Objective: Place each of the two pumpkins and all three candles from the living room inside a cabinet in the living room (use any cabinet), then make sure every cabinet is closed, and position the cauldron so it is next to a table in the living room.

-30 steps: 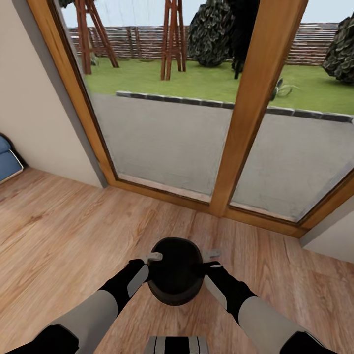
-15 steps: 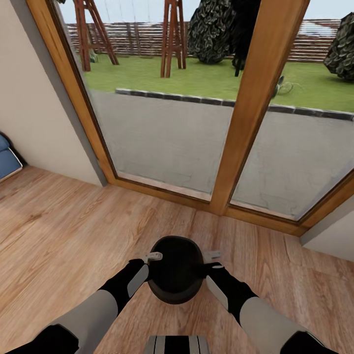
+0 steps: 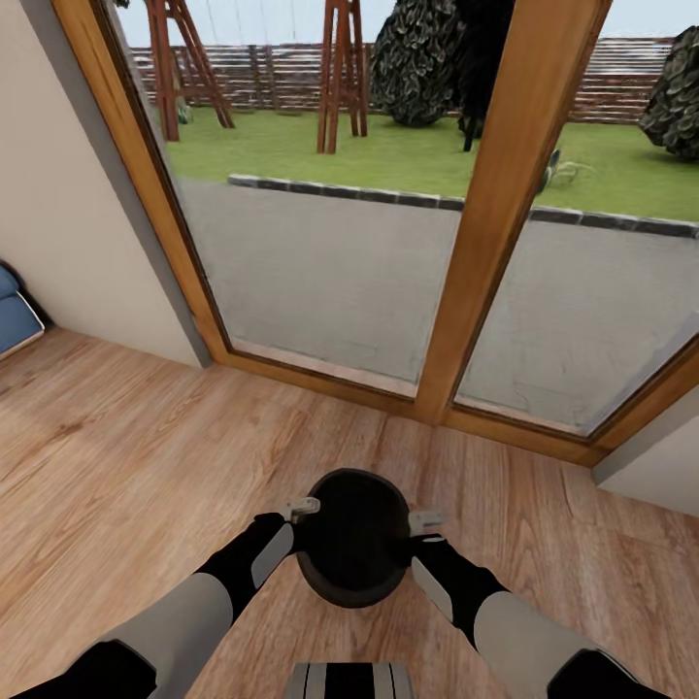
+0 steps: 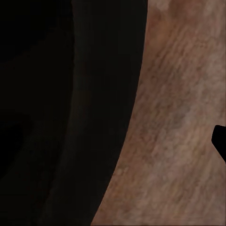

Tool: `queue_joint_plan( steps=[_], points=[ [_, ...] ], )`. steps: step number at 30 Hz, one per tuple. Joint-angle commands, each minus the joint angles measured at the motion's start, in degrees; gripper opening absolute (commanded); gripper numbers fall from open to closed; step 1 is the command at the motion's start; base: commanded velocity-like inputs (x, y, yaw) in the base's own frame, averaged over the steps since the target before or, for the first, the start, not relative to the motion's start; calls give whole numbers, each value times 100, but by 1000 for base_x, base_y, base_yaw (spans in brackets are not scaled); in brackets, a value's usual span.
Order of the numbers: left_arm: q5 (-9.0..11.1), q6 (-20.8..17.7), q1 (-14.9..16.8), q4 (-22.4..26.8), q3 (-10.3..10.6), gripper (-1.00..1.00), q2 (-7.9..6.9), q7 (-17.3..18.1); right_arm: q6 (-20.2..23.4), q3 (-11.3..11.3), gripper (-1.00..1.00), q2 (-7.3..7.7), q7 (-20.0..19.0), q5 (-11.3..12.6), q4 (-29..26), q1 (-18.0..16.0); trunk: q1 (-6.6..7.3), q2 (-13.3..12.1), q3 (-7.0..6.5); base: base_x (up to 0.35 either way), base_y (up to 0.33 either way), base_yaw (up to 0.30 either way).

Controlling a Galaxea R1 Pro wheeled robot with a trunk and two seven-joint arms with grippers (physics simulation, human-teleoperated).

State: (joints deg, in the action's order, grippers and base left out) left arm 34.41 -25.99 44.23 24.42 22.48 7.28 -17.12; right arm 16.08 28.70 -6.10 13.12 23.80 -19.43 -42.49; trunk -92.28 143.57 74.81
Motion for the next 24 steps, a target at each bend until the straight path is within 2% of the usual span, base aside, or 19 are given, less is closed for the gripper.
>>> queue_joint_plan(
  steps=[1, 2, 3, 4, 13, 24],
  points=[
    [-23, -5, -2, -5, 2, 100, 0, -10, 1, 4, 100, -1, -1, 4, 15, 4, -2, -1, 1, 0, 0, 0],
    [-28, -4, -2, -6, 2, 100, 0, -10, 1, 4, 100, -3, -2, 3, 22, 4, -2, -1, 1, 0, 0, 0],
    [-31, -3, -2, -7, 2, -100, 1, -10, 1, 4, 100, -4, -2, 2, 24, 4, -2, -1, 1, 0, 0, 0],
    [-36, -3, -2, -7, 2, -100, 1, -15, 1, 4, -100, -4, -2, 2, 26, 4, -2, -1, 1, 0, 0, 0],
    [-31, 5, -2, 4, 2, -100, -6, -19, -189, 4, -100, -5, -1, -16, 0, 4, -2, -1, 1, 0, 0, 0],
    [-22, 15, -2, 86, -6, -100, -22, -19, -210, 4, -100, 34, 5, -16, -77, 4, -2, -1, 1, 0, 0, 0]
  ],
)
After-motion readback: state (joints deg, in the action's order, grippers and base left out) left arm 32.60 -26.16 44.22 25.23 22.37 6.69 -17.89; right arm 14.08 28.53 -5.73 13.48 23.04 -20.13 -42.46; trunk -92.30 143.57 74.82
